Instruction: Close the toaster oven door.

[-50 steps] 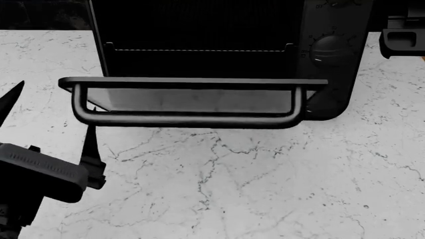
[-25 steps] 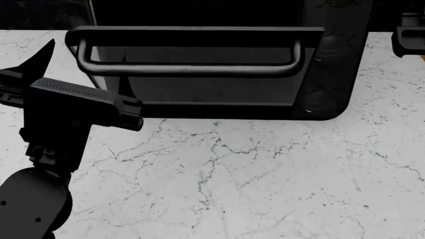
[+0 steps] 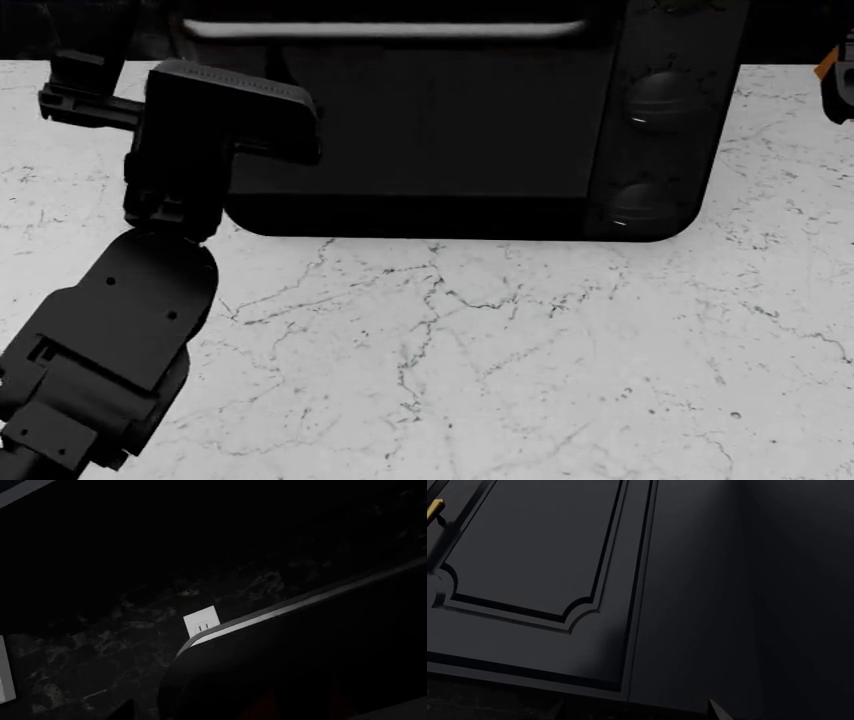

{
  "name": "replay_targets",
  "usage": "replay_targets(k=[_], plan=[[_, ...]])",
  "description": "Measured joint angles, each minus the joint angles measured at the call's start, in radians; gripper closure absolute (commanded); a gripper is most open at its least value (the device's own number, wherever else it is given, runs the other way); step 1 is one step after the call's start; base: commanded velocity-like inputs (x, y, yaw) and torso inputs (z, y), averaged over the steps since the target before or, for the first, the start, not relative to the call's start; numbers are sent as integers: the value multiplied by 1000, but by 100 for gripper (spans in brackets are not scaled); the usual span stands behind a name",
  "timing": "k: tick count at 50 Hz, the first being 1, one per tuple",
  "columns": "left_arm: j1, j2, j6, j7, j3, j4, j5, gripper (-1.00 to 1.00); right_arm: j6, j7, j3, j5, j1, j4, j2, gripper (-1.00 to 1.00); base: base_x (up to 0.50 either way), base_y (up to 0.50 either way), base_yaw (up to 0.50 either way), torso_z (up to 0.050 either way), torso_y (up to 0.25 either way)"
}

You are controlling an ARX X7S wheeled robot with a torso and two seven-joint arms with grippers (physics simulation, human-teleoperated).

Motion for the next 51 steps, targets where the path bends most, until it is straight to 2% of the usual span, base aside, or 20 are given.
replay_targets(k=[9,15,19,30,41,51], plan=[[-133,27,101,-60,223,-250,-158,-100,-4,19,20,34,-11,-1,18,-100,0,0,-1,0,0],[-212,37,116,-77,403,-357,-283,-100,-13,32,22,47,-19,2,27,-100,0,-1,0,0,0],[-247,43,104,-84,473,-398,-311,-100,-20,39,19,52,-23,7,34,-100,0,0,0,0,0],[-291,49,58,-110,546,-445,-248,-100,-29,57,29,73,-40,9,56,-100,0,0,0,0,0],[-300,49,50,-148,660,-458,-280,-100,-45,69,43,90,-63,12,75,-100,1,0,0,0,0],[-273,44,78,-143,652,-477,-217,-100,-58,85,57,112,-85,8,80,-100,0,0,0,0,0]])
